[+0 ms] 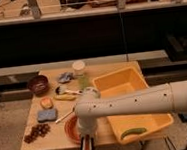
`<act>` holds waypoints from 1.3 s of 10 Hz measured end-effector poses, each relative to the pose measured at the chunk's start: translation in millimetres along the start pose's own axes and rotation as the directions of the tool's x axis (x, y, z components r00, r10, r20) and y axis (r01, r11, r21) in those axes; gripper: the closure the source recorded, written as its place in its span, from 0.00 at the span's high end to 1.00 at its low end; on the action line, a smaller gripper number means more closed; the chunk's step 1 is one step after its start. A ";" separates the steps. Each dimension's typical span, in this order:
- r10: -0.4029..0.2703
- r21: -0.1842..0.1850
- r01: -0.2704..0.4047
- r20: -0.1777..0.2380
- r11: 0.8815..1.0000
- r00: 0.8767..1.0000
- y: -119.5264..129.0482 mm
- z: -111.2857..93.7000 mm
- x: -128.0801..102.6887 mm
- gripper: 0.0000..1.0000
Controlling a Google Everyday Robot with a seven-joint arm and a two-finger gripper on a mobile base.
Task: Wipe red bowl with eraser
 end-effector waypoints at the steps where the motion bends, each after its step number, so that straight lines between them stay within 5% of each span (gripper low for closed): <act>1: 0.020 -0.005 -0.020 -0.004 1.000 1.000 9.5 -2.0 5.0 0.00; 3: 0.054 0.004 -0.054 -0.025 0.999 0.998 19.7 -10.9 24.8 0.00; 7: 0.064 0.033 -0.063 -0.041 0.997 0.997 0.4 -16.1 59.2 0.00; 13: -0.034 0.070 0.037 -0.040 0.997 0.999 -76.7 -5.1 57.7 0.00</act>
